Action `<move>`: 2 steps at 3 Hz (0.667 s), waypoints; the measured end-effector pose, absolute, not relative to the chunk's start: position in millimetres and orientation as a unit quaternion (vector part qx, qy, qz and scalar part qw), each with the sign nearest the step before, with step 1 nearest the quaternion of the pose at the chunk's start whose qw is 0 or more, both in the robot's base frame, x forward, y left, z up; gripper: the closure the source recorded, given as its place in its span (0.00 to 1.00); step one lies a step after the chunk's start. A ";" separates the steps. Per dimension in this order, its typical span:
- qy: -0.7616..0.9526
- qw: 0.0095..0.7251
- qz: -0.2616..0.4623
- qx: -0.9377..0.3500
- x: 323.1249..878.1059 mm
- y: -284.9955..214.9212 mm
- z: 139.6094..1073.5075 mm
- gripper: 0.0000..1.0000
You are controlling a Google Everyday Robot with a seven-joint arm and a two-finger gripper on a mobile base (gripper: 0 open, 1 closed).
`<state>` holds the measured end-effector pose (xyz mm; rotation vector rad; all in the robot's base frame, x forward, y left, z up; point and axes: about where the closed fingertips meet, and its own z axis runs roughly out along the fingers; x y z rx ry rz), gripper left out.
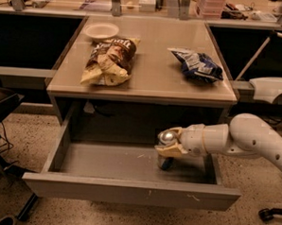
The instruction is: Place redbull can into top drawer
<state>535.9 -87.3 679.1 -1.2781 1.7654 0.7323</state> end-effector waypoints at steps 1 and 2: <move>0.699 0.406 0.293 -0.511 536.5 -81.8 676.6 0.81; 0.699 0.406 0.293 -0.511 536.5 -81.8 676.6 0.58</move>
Offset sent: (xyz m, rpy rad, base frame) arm 0.0007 0.0055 -0.0024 -0.0010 0.0028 0.0113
